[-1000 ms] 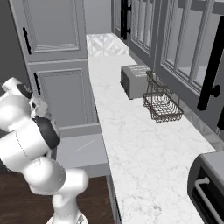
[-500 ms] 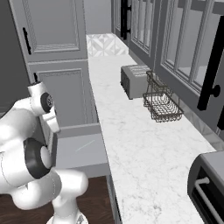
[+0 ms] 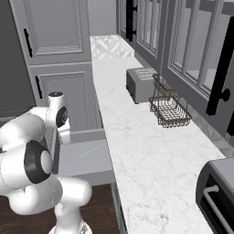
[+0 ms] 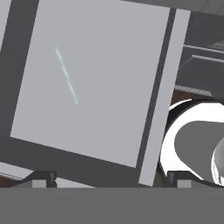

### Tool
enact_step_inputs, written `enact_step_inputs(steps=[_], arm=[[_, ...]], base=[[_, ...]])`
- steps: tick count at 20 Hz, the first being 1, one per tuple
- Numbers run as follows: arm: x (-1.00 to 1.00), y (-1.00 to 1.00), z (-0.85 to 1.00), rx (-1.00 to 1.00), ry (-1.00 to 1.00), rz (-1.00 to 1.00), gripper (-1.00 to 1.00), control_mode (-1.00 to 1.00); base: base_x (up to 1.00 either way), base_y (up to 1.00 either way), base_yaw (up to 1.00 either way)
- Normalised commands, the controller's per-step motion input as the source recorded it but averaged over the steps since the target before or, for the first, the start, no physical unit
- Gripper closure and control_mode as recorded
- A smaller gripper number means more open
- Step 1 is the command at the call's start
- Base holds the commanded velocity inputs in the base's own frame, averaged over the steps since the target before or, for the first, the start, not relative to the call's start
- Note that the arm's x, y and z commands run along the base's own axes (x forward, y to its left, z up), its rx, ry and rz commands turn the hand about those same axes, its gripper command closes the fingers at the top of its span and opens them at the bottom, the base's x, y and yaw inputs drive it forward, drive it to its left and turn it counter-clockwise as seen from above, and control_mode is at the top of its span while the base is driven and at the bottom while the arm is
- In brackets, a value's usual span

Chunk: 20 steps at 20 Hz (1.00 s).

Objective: Take a straw from the drawer in front and place it inside the glass cup on the dining counter.

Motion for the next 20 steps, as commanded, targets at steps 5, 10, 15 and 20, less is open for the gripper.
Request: enact_step_inputs(steps=[5,10,15,20], arm=[[0.08,0.08,-0.43,0.0,0.0,0.0,-1.0,-1.0],[0.09,0.25,-0.37,0.0,0.0,0.0,-1.0,-1.0],[0.29,0.01,-0.36,0.0,0.0,0.0,-1.0,-1.0],[0.3,0.0,-0.33,0.0,0.0,0.0,-1.0,-1.0]], base=[[0.0,0.0,0.0],[0.0,0.0,0.0],[0.0,0.0,0.0],[0.0,0.0,0.0]])
